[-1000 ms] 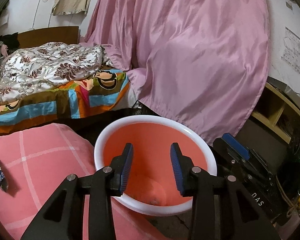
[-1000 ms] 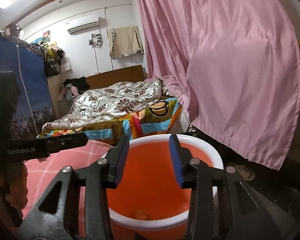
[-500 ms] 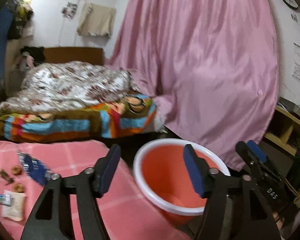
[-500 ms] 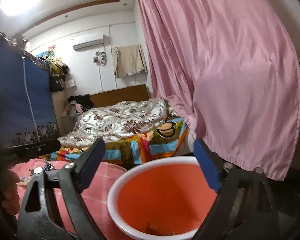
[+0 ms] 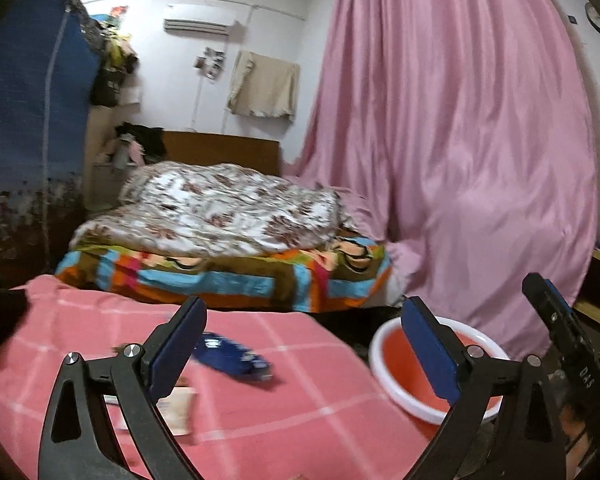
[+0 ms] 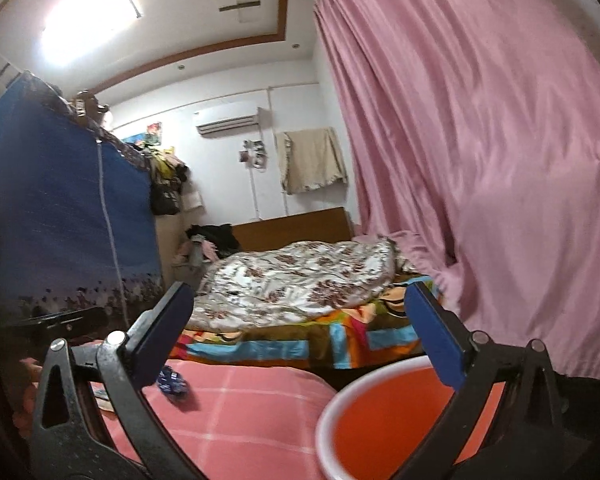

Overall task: Collect trash
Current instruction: 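Bring both tools back over the remaining trash on the bedspread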

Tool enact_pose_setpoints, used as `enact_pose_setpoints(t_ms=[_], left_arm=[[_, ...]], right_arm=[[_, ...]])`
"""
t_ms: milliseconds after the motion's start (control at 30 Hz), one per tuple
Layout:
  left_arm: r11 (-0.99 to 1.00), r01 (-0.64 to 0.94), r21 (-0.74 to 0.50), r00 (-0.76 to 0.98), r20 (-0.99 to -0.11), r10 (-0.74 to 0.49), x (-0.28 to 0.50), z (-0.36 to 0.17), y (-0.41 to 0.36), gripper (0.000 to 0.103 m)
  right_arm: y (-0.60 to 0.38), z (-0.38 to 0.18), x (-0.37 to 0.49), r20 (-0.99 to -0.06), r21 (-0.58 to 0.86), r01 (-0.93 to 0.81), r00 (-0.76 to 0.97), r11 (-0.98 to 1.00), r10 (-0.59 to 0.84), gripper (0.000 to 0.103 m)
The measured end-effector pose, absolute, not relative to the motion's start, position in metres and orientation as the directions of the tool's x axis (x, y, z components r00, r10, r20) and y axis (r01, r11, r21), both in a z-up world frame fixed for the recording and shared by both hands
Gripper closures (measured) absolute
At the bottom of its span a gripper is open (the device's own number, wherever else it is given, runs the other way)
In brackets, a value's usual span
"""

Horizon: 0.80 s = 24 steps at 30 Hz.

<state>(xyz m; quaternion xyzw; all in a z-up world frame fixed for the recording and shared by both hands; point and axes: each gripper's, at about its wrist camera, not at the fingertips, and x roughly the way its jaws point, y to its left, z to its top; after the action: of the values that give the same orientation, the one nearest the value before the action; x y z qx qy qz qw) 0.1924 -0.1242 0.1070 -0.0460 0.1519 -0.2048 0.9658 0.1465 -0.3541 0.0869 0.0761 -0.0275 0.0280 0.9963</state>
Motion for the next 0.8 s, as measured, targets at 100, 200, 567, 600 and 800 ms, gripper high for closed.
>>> enact_pose_setpoints(t_ms=[100,200,567,600,800], left_arm=[[0.934,0.328,-0.14,0.901,-0.252,-0.354,0.183,0.106,-0.096,0.007],[0.951,0.278,-0.135,0.925,-0.23,-0.302,0.174,0.106,-0.071,0.007],[0.983,0.156,-0.101,0.968,-0.18,-0.172,0.147,0.094,0.0,0.007],[0.984,0.148,-0.102,0.969,-0.183,-0.164,0.147,0.092,0.004,0.007],[0.986,0.128,-0.107,0.96,-0.237,-0.15,0.153,0.077,0.02,0.007]], right_arm=[[-0.332,0.088,0.152,0.072,0.135,-0.11,0.992,0.985,0.101,0.0],[-0.307,0.089,0.156,0.089,0.099,-0.158,0.985,0.983,0.149,0.0],[-0.231,0.078,0.171,0.05,-0.071,-0.266,0.962,0.961,0.269,0.0],[-0.227,0.077,0.172,0.04,-0.083,-0.268,0.962,0.96,0.272,0.0],[-0.217,0.069,0.191,-0.057,-0.09,-0.279,0.96,0.956,0.275,0.0]])
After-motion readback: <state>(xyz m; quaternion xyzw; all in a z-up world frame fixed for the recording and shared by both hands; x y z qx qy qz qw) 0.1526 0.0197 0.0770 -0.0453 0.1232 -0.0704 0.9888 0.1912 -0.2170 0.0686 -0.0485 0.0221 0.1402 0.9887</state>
